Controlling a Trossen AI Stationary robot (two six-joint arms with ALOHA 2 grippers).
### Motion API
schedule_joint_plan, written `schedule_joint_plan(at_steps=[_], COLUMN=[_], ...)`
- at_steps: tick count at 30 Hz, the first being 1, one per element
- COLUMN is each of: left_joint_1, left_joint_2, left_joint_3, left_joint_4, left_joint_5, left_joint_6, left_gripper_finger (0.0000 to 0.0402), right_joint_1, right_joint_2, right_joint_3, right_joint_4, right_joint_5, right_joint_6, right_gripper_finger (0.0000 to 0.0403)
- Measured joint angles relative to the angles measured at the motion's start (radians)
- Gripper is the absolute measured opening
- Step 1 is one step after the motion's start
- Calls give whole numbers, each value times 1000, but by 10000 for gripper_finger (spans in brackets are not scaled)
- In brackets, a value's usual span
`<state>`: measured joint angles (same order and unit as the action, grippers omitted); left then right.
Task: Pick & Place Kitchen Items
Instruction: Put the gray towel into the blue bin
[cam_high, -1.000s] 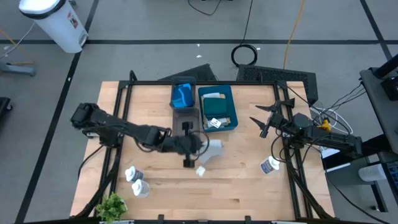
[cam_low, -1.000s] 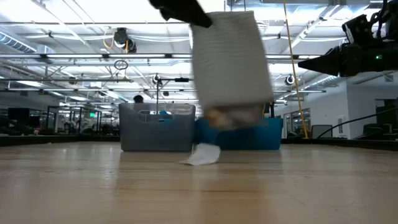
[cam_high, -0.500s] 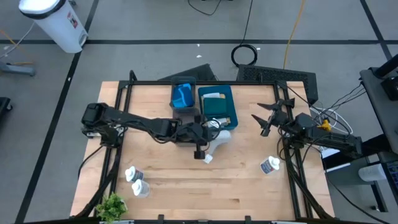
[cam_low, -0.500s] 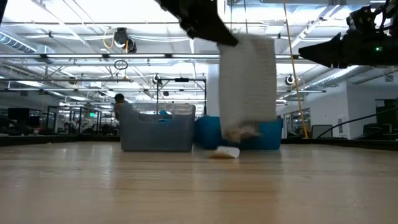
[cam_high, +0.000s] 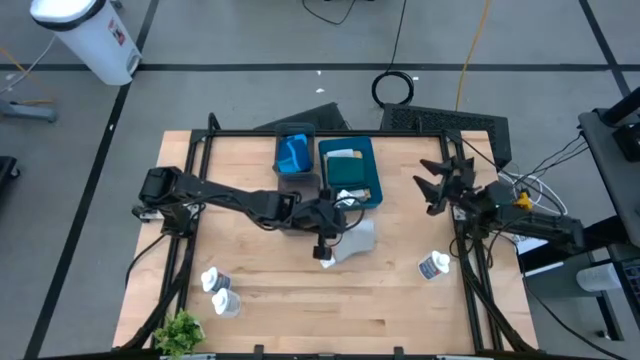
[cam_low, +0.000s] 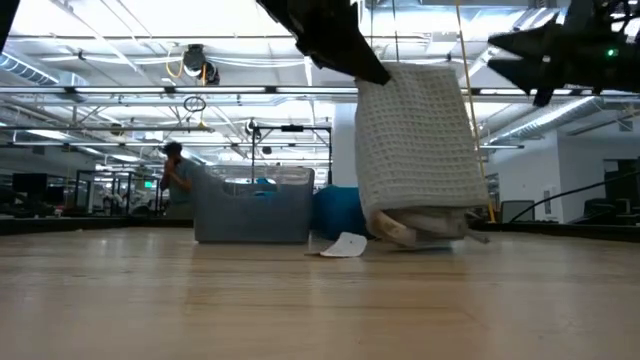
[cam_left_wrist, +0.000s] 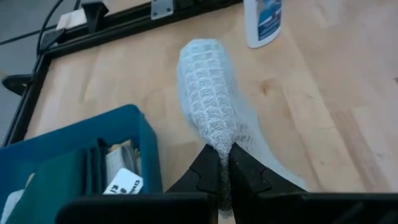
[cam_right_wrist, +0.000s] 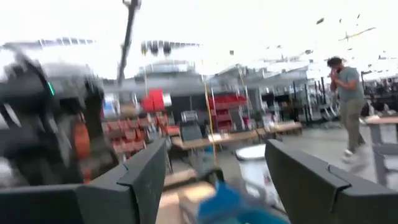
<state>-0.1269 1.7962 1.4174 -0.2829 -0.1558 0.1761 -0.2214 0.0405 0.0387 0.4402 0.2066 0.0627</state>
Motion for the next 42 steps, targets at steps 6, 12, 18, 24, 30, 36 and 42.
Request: schedule_joint_plan(at_steps=[6, 12, 18, 24, 30, 36, 42], left_joint_1=[5, 24, 31, 30, 29, 29, 29], left_joint_2=[0, 0, 0, 0, 0, 0, 0], left_joint_3=[0, 0, 0, 0, -1, -1, -1], left_joint_4=[0, -7, -13, -15, -28, -29, -28], left_joint_5=[3, 8, 25, 25, 17, 13, 4], left_joint_6=[25, 24, 13, 5, -8, -21, -22], left_gripper_finger=[10, 10, 10, 10, 10, 10, 10], right_joint_1=[0, 1, 1, 15, 101, 179, 200], right_joint_2=[139, 373, 639, 882, 1053, 1155, 1251], right_joint_3=[16, 189, 497, 784, 904, 919, 919], right_joint_4=[182, 58, -262, -546, -671, -699, -696], right_joint_5=[-105, -146, -275, -405, -447, -443, -438], right_joint_6=[56, 83, 83, 84, 17, -62, -78], right_gripper_finger=[249, 247, 247, 247, 247, 247, 247])
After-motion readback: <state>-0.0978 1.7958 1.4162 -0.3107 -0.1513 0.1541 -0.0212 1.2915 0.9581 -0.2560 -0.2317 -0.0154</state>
